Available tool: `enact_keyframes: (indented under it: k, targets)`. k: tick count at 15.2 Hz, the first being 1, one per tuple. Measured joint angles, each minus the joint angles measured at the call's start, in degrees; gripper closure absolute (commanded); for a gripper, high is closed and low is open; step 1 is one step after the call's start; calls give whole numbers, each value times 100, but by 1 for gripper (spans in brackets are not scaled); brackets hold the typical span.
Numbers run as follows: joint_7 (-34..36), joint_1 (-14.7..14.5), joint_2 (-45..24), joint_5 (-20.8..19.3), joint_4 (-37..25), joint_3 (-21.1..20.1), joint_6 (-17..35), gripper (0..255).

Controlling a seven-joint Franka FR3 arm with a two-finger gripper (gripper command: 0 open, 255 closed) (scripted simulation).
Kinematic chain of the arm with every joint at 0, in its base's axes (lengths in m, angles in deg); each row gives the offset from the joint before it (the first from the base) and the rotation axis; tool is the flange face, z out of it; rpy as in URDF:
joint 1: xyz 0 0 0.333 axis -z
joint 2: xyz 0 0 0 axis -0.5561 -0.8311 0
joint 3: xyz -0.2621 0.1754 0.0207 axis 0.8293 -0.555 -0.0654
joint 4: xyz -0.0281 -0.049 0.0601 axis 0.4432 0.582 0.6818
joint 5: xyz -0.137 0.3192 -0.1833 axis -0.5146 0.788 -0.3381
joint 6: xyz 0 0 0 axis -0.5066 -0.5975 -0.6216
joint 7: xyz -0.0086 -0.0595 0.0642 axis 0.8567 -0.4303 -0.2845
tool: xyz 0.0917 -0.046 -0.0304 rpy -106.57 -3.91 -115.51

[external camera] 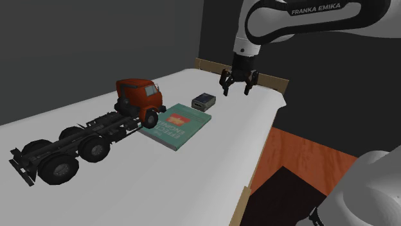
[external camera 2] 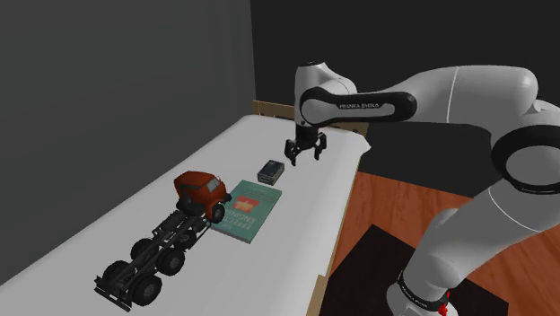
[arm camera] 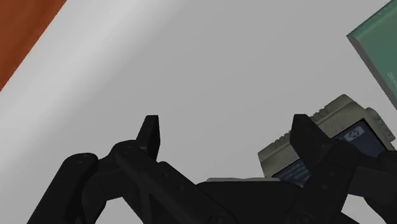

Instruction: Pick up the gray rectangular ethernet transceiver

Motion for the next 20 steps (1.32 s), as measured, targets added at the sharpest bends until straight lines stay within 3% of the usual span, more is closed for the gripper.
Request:
enact_keyframes:
  k: [10, 18, 19, 20]
  targets:
    - [1760, 32, -2290, -66, -2065, -232, 83, 0]
    - [1918, 14, -2508, -89, -1750, -234, 606, 0]
    - [1916, 15, -2511, -89, -1732, -233, 629, 255]
    - [1917, 15, -2508, -90, -1723, -233, 642, 255]
